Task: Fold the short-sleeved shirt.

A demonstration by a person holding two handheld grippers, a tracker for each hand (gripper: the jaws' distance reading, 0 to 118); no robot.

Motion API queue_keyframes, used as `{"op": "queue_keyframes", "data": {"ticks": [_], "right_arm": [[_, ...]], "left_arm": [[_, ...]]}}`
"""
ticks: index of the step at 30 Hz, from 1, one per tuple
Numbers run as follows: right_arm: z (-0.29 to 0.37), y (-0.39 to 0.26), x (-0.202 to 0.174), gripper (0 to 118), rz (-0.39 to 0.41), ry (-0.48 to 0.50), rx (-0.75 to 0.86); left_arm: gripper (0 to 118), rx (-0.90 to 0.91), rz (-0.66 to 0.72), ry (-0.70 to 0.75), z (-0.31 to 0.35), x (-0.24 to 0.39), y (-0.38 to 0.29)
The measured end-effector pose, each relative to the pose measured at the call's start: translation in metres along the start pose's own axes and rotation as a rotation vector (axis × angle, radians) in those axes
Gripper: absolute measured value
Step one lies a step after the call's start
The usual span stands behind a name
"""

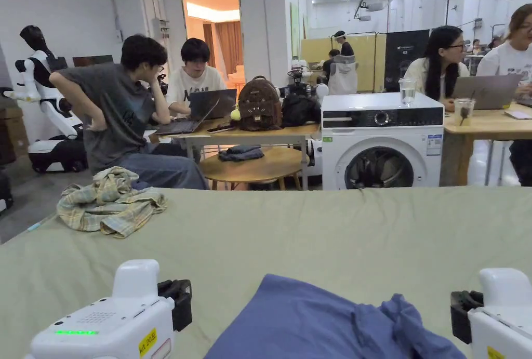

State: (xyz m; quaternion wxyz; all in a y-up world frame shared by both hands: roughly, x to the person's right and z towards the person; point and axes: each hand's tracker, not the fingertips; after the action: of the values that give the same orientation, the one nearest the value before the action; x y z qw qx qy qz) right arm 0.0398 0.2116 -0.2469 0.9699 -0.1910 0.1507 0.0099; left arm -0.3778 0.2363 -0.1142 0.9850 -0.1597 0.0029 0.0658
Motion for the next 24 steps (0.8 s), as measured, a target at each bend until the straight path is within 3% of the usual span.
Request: {"op": "queue_keyframes", "data": {"ticks": [6, 9, 12, 15, 19, 20, 21, 24], "right_arm": [[0.003, -0.006, 0.008, 0, -0.042, 0.029, -0.007], [0.001, -0.012, 0.008, 0, -0.084, 0.065, -0.030], [-0.001, -0.019, 0.008, 0, -0.079, 0.072, -0.044], [-0.002, -0.022, 0.007, 0, -0.078, 0.078, -0.061], [0.000, -0.024, 0.013, 0, -0.106, 0.081, -0.072], [0.002, -0.024, 0.015, 0, -0.104, 0.077, -0.074], [0.003, -0.024, 0.017, 0, -0.101, 0.072, -0.073], [0.004, -0.024, 0.026, 0, -0.105, 0.048, -0.078]], "left_arm": [[1, -0.205, 0.162, -0.012, 0.018, -0.059, -0.044], [35, -0.320, 0.264, 0.044, 0.025, -0.081, -0.081], [44, -0.381, 0.342, 0.020, 0.031, -0.091, -0.113], [49, -0.439, 0.336, 0.012, 0.025, -0.085, -0.131], [48, -0.511, 0.384, 0.006, 0.003, -0.080, -0.147], [43, -0.510, 0.389, 0.017, 0.000, -0.078, -0.150], [29, -0.498, 0.366, 0.043, -0.001, -0.075, -0.151], [10, -0.515, 0.275, 0.082, -0.009, -0.068, -0.150]]}}
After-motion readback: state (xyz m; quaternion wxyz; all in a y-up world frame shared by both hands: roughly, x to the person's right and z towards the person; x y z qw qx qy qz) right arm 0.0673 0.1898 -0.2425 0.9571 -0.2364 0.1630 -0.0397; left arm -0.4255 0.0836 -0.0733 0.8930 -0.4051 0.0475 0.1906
